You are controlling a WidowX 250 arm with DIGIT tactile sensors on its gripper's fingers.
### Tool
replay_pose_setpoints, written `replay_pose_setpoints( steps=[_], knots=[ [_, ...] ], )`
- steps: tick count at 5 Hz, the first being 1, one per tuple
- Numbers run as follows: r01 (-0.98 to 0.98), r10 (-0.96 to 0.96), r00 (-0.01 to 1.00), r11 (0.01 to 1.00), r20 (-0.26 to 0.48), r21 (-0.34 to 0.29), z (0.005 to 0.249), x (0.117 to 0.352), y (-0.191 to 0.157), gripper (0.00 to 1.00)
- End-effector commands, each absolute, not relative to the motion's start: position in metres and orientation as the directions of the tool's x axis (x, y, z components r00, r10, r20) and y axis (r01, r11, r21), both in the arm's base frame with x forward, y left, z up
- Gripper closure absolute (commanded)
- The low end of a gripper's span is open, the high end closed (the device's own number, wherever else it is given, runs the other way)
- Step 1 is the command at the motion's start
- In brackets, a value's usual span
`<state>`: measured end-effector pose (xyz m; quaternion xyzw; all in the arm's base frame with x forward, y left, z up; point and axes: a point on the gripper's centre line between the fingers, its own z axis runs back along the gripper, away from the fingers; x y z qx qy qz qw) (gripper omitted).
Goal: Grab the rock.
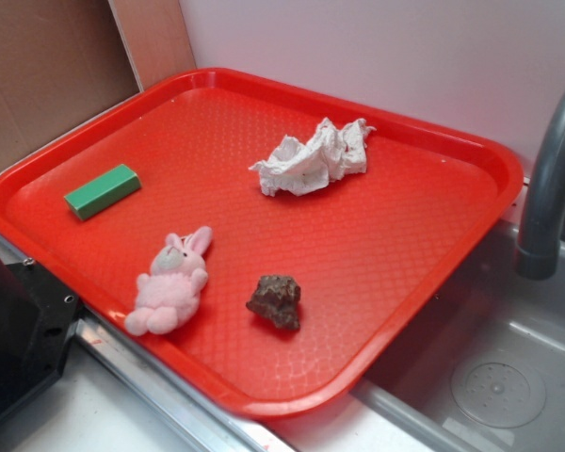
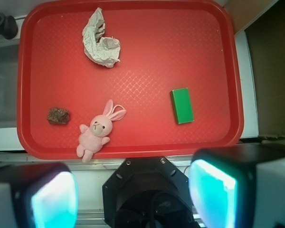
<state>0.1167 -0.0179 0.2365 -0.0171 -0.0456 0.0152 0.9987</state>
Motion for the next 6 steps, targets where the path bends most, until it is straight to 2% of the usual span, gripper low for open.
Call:
replay_pose_setpoints(
  steps=[1,3,4,6],
  knots=[
    [-0.029,0.032,0.995,0.999,0.091,-0.035,0.236,0.117,-0.018,0.00],
    [0.013,-0.009,0.995,0.999,0.099,-0.035,0.234,0.121,-0.022,0.00],
    [0.114,-0.109,0.990,0.992,0.089,-0.055,0.228,0.123,-0.026,0.00],
    [0.488,-0.474,0.865,0.871,0.165,-0.057,0.208,0.138,-0.050,0.00]
  ],
)
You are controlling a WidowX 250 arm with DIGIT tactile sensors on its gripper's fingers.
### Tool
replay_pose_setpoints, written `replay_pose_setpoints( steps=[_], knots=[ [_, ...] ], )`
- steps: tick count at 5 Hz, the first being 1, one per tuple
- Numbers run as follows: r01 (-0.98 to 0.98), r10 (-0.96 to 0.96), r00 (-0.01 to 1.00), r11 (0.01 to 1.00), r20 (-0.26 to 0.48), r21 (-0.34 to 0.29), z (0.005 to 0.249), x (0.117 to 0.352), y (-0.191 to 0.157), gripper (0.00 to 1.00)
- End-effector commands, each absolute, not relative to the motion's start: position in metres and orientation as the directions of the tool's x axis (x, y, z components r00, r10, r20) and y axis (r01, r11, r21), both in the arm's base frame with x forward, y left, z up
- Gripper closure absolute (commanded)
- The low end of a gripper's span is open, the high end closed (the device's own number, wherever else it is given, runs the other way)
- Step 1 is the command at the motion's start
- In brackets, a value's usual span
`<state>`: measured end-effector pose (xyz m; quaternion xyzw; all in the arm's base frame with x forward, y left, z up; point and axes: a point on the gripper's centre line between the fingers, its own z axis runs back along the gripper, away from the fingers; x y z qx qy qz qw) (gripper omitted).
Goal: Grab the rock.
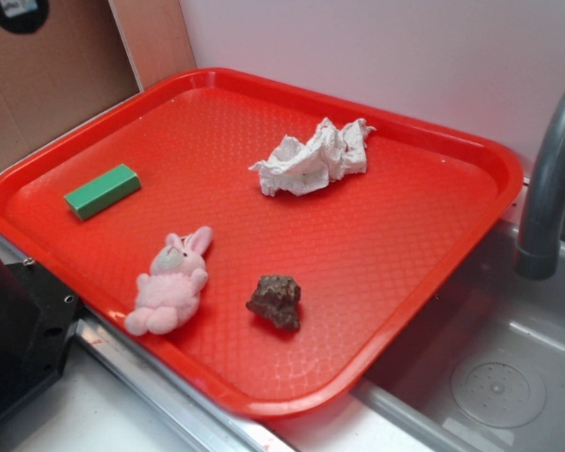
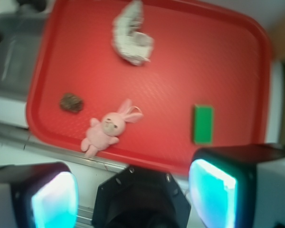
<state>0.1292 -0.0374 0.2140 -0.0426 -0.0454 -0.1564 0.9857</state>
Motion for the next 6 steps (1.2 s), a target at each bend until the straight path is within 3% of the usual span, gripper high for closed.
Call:
replay_pose_setpoints(
  steps=[1,3,5,6],
  knots=[
    [0.672,-0.656,0.732,0.740,0.184,-0.035,0.183,0.150,-0.073,0.00],
    [0.806,-0.796,0.580,0.592,0.172,0.020,0.135,0.167,-0.107,0.00],
    [0.881,-0.872,0.471,0.472,0.132,-0.029,0.091,0.176,-0.128,0.00],
    [0.907,-0.903,0.420,0.420,0.091,-0.017,0.073,0.171,-0.136,0.00]
  ],
)
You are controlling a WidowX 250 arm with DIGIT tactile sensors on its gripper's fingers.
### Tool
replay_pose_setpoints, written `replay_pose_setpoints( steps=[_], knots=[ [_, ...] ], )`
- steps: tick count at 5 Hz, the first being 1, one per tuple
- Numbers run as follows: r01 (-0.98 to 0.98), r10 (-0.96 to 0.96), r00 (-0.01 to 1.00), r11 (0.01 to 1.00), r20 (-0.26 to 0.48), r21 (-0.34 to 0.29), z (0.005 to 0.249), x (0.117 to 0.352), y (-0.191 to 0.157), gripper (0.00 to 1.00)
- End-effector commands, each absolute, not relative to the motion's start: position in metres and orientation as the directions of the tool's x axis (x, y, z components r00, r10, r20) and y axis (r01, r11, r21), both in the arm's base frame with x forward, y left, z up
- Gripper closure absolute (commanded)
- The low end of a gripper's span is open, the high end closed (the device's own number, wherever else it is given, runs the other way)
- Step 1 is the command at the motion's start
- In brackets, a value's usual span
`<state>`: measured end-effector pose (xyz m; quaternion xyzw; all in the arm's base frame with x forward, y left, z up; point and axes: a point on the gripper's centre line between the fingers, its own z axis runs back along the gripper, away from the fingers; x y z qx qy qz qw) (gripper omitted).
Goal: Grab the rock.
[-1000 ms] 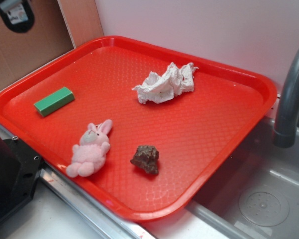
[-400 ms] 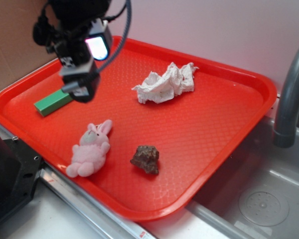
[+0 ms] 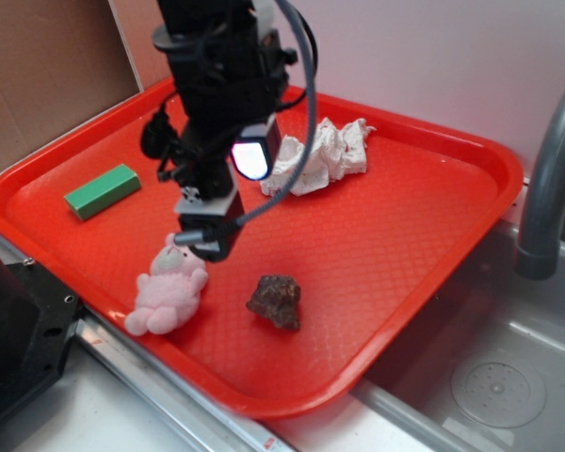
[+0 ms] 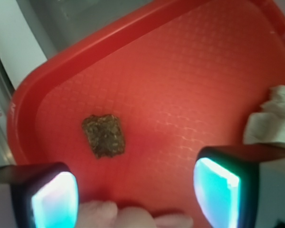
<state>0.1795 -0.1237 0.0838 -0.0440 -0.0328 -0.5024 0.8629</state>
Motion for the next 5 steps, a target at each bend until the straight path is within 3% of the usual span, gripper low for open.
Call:
replay_pose_setpoints(
  steps=[1,3,4,5],
  knots=[
    [0.931,-0.930,0.364,0.362,0.060,-0.032,0.056,0.163,-0.144,0.00],
    [0.925,-0.925,0.380,0.380,-0.025,-0.012,0.028,0.162,-0.150,0.00],
    [0.915,-0.914,0.404,0.404,-0.030,0.008,0.026,0.163,-0.149,1.00],
    [0.903,-0.903,0.429,0.429,-0.014,0.010,0.034,0.163,-0.145,1.00]
  ],
)
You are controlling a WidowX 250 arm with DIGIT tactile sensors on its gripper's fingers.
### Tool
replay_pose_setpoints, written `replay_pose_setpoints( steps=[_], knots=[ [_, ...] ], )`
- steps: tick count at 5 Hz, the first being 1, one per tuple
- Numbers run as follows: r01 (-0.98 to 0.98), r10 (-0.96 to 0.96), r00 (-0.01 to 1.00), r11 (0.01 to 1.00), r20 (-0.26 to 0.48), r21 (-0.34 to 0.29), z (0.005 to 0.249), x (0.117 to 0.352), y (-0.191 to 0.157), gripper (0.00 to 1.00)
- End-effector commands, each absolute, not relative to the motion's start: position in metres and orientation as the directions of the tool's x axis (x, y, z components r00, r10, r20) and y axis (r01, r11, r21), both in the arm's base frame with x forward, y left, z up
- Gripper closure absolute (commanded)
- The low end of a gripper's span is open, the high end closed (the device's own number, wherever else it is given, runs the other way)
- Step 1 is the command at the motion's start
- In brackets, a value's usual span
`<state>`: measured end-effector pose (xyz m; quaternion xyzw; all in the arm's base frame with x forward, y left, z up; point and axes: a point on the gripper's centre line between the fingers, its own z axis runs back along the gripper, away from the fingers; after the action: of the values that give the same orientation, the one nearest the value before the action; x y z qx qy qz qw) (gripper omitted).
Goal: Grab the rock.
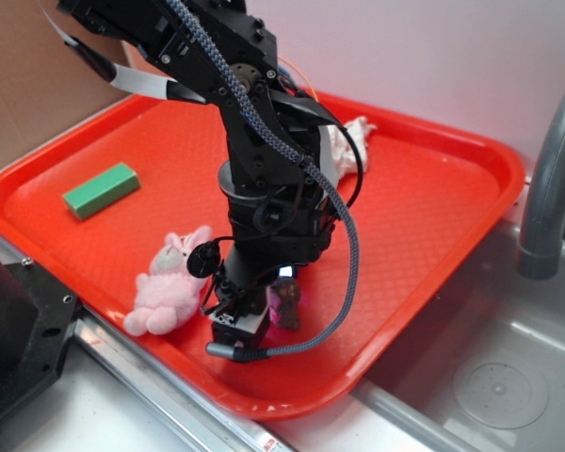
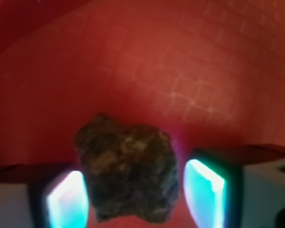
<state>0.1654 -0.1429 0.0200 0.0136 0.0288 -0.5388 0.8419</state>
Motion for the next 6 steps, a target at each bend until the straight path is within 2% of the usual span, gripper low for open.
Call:
replay_pose_setpoints(
  steps=[1,2,3,4,5,6],
  knots=[
    [0.867,-0.867,0.497,0.497,-0.012,0.019,0.052,0.166,-0.140,1.00],
    [0.744,-0.744,0.668,0.668,0.006,0.029,0.084,0.169,-0.120,1.00],
    [0.555,-0.555,0.829,0.832,0.073,0.016,0.133,0.165,-0.086,1.00],
    [0.332,-0.329,0.938,0.943,0.105,-0.016,0.164,0.158,-0.058,1.00],
    [0.090,-0.083,0.987,0.995,0.137,-0.046,0.189,0.145,-0.033,1.00],
    [-0.038,0.050,0.988,0.996,0.145,-0.086,0.204,0.137,-0.015,1.00]
  ],
)
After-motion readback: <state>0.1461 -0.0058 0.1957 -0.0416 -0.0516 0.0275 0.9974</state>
